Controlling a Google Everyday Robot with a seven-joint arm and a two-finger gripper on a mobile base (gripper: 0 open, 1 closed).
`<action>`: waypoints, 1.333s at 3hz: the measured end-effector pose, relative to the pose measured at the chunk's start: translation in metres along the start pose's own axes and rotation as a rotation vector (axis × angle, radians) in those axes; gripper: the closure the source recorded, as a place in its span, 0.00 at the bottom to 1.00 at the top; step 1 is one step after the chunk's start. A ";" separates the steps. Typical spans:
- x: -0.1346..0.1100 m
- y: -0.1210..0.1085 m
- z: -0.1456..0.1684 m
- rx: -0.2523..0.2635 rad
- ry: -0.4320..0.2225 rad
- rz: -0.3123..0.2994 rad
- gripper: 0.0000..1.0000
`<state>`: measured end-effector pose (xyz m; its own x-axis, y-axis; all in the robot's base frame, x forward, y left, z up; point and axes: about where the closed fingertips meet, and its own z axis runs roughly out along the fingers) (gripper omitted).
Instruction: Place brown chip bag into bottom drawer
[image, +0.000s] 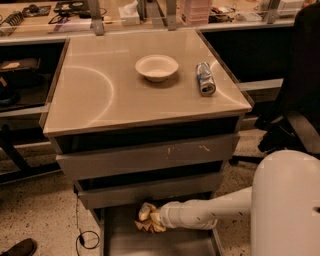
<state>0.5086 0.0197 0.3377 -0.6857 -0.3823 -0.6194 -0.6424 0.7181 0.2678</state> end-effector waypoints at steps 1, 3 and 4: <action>0.013 -0.002 0.023 -0.012 0.017 0.027 1.00; 0.037 0.002 0.047 -0.025 0.062 0.055 1.00; 0.037 0.002 0.047 -0.025 0.062 0.055 0.81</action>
Offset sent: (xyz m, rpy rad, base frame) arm -0.0087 0.0134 -0.0720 0.0036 0.1014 -0.0228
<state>0.4980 0.0344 0.2801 -0.7398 -0.3786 -0.5563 -0.6107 0.7248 0.3188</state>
